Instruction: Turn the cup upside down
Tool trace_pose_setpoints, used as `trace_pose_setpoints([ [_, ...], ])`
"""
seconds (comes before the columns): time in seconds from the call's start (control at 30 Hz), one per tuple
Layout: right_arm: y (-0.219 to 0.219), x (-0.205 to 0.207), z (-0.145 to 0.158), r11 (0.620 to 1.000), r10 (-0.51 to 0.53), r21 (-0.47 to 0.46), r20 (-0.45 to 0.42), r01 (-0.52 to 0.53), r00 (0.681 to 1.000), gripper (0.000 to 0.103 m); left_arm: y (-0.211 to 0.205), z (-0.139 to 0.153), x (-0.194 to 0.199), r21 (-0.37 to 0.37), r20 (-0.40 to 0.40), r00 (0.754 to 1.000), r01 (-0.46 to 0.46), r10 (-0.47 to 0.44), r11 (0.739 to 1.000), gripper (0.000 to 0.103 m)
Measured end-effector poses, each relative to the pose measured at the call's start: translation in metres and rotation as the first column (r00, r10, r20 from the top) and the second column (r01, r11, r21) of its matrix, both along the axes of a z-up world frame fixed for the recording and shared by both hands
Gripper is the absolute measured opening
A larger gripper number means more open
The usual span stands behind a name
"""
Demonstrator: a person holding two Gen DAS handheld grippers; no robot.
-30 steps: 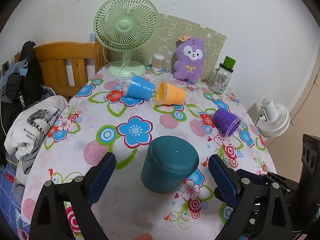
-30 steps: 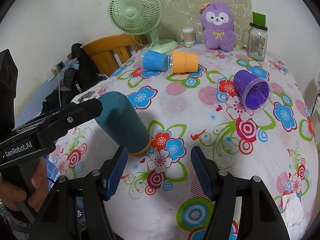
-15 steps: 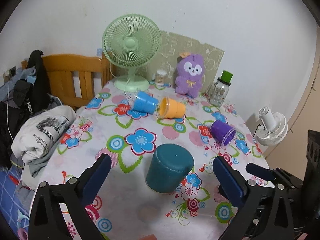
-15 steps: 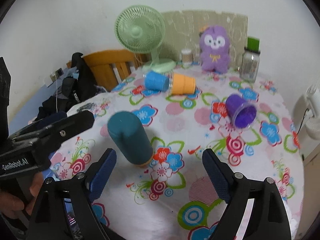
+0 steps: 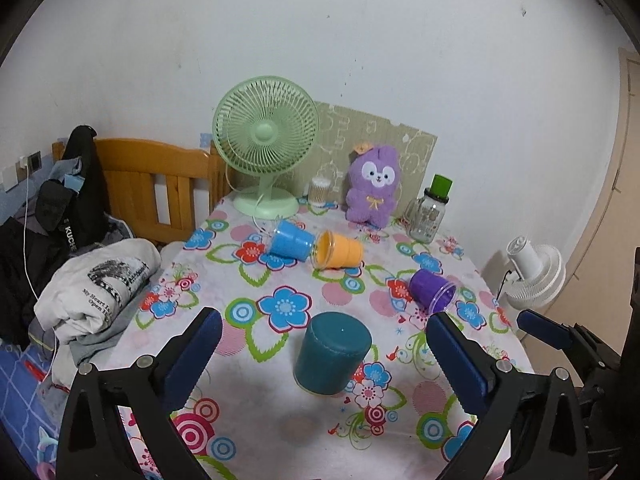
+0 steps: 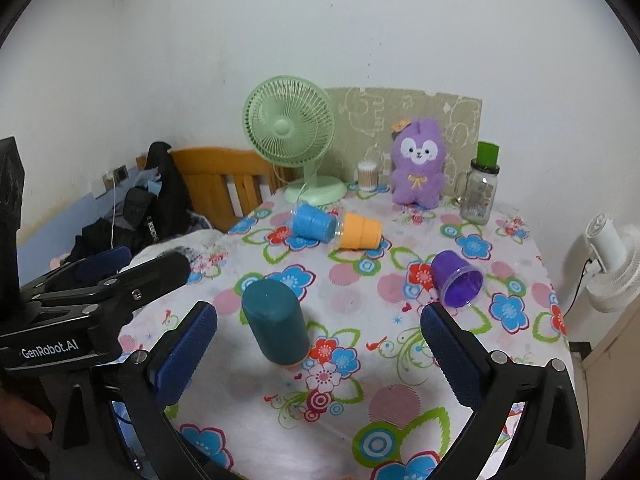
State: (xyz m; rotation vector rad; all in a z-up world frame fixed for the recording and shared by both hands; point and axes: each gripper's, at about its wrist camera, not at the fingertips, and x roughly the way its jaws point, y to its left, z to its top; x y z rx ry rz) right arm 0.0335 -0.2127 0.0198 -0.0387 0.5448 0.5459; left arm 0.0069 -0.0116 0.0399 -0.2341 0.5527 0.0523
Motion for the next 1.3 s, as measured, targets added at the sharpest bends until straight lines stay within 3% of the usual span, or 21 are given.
trace_pose_setpoints([
  [0.7, -0.011, -0.017, 0.020, 0.999, -0.034, 0.037, 0.066, 0.031, 0.997, 0.103, 0.004, 0.026, -0.027, 0.001, 0.092, 0.996, -0.012, 0.012, 1.000, 0.103],
  [1.3, -0.011, -0.018, 0.021, 0.999, -0.033, 0.035, 0.066, 0.031, 0.997, 0.103, 0.005, 0.027, -0.028, 0.002, 0.086, 0.996, -0.006, 0.006, 1.000, 0.103],
])
